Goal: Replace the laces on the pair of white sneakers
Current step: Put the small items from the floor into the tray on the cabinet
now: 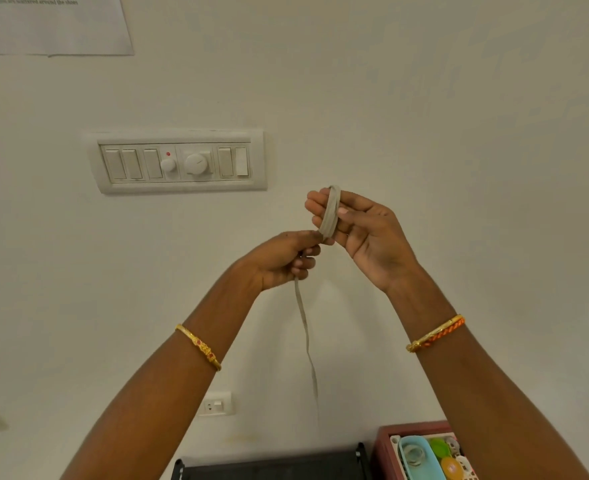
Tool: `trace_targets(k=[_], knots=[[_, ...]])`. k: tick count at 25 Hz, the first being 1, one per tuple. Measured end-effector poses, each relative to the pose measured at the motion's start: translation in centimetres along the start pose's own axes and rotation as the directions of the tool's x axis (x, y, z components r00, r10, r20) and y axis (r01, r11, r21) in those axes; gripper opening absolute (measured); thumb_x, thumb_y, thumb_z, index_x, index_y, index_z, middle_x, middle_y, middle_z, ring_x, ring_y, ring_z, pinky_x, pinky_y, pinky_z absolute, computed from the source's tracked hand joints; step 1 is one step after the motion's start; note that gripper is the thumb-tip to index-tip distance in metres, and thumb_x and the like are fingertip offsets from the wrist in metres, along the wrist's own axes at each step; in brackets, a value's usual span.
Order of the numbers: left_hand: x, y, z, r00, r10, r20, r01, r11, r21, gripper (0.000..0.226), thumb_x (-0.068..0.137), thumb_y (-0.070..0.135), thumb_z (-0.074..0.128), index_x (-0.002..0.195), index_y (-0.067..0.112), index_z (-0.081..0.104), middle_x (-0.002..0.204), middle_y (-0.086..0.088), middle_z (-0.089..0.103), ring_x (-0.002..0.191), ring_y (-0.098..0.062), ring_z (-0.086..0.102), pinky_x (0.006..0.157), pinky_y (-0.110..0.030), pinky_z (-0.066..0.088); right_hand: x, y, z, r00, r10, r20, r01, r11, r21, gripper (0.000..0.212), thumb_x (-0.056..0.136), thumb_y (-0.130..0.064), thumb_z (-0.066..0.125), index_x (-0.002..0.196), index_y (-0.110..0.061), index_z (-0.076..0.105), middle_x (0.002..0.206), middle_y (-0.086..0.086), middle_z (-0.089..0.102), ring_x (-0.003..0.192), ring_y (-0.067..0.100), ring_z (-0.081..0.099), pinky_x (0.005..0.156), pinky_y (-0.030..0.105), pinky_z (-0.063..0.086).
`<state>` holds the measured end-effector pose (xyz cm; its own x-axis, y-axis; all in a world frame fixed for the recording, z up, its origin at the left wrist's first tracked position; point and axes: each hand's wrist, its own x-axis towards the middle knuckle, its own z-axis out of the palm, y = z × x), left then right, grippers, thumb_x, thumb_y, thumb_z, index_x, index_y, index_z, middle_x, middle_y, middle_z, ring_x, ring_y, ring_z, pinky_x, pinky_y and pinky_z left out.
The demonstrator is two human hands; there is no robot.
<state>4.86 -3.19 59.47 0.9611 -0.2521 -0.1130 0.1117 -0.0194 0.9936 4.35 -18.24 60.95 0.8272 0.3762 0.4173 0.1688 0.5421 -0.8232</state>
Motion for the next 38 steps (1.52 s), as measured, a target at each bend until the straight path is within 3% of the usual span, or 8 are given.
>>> trace_targets(k=[6, 15, 17, 20, 27, 31, 34, 38], knots=[[-1.9, -0.4, 1.3, 0.999, 0.045, 0.016, -0.047, 0.991, 0.127, 0.029, 0.096, 0.036, 0.047, 0.099, 0.016, 0.068, 0.057, 0.007, 0.037, 0.046, -0.004, 0.028, 0.044, -0.016, 0.027, 0.8, 0.4, -0.7, 0.978, -0.076, -0.196, 0.088, 0.995, 0.053, 0.03, 0.095, 0.007, 0.039, 0.122, 0.005, 0.052, 0.115, 0.016, 0.065, 0.107, 0.025, 0.065, 0.091, 0.031, 0.053], [-4.4, 3.2, 1.5, 0.979, 0.203, -0.025, -0.17, 0.876, 0.452, 0.03, 0.096, 0.034, 0.049, 0.094, 0.013, 0.071, 0.058, 0.007, 0.043, 0.046, -0.004, 0.033, 0.046, -0.014, 0.031, -0.2, 1.6, -1.2, 0.936, -0.212, -0.281, 0.063, 0.885, -0.461, 0.031, 0.093, 0.006, 0.047, 0.122, -0.001, 0.058, 0.107, 0.005, 0.069, 0.092, 0.007, 0.069, 0.081, 0.021, 0.055], [-4.7, 4.2, 1.4, 0.973, 0.228, -0.032, -0.185, 0.859, 0.477, 0.031, 0.095, 0.033, 0.05, 0.094, 0.009, 0.07, 0.056, 0.007, 0.042, 0.045, -0.004, 0.033, 0.045, -0.014, 0.031, -0.6, 1.7, -1.1, 0.939, -0.212, -0.269, 0.037, 0.843, -0.537, 0.03, 0.093, 0.004, 0.049, 0.12, -0.003, 0.059, 0.098, -0.003, 0.069, 0.086, 0.001, 0.068, 0.074, 0.013, 0.052], [-4.9, 5.9, 1.2, 0.957, 0.284, -0.052, -0.217, 0.827, 0.519, 0.031, 0.094, 0.034, 0.053, 0.091, 0.009, 0.07, 0.054, 0.008, 0.042, 0.044, -0.003, 0.034, 0.045, -0.014, 0.032, -1.3, 1.9, -0.8, 0.966, -0.158, -0.202, 0.013, 0.818, -0.575, 0.027, 0.095, 0.001, 0.046, 0.117, -0.001, 0.062, 0.093, 0.001, 0.07, 0.081, 0.008, 0.069, 0.076, 0.018, 0.054], [-4.3, 8.0, 0.6, 0.906, 0.4, -0.139, -0.234, 0.746, 0.623, 0.032, 0.093, 0.04, 0.052, 0.075, 0.017, 0.065, 0.066, 0.0, 0.044, 0.054, -0.009, 0.036, 0.049, -0.017, 0.032, -3.3, 1.0, 0.3, 0.992, -0.105, -0.065, 0.053, 0.841, -0.539, 0.033, 0.098, 0.0, 0.035, 0.099, -0.011, 0.066, 0.083, 0.008, 0.068, 0.073, 0.017, 0.065, 0.077, 0.028, 0.055], [-3.4, 6.3, 0.8, 0.905, 0.383, -0.184, -0.216, 0.788, 0.576, 0.032, 0.094, 0.039, 0.051, 0.074, 0.017, 0.063, 0.065, -0.001, 0.042, 0.053, -0.009, 0.034, 0.047, -0.018, 0.03, -3.5, 0.1, 0.9, 0.988, -0.137, -0.071, 0.091, 0.887, -0.452, 0.027, 0.099, -0.004, 0.04, 0.102, -0.007, 0.066, 0.081, 0.006, 0.067, 0.074, 0.015, 0.064, 0.075, 0.025, 0.052], [-2.9, 3.6, 1.4, 0.939, 0.306, -0.157, -0.195, 0.851, 0.488, 0.04, 0.098, 0.035, 0.045, 0.063, 0.017, 0.052, 0.057, 0.002, 0.037, 0.048, -0.009, 0.03, 0.044, -0.018, 0.027, -3.1, -0.8, 0.9, 0.995, -0.078, -0.06, 0.056, 0.949, -0.309, 0.022, 0.097, -0.007, 0.045, 0.106, -0.002, 0.065, 0.082, 0.005, 0.067, 0.075, 0.015, 0.063, 0.076, 0.026, 0.052], [-3.0, 1.0, 2.7, 0.975, 0.208, -0.083, -0.158, 0.901, 0.404, 0.036, 0.102, 0.028, 0.036, 0.075, 0.014, 0.054, 0.057, 0.002, 0.038, 0.046, -0.008, 0.031, 0.046, -0.02, 0.026, -2.0, -1.8, 1.1, 0.994, -0.048, -0.099, 0.049, 0.999, 0.013, 0.022, 0.096, -0.006, 0.045, 0.109, 0.002, 0.061, 0.088, 0.005, 0.071, 0.082, 0.014, 0.067, 0.077, 0.025, 0.054]])
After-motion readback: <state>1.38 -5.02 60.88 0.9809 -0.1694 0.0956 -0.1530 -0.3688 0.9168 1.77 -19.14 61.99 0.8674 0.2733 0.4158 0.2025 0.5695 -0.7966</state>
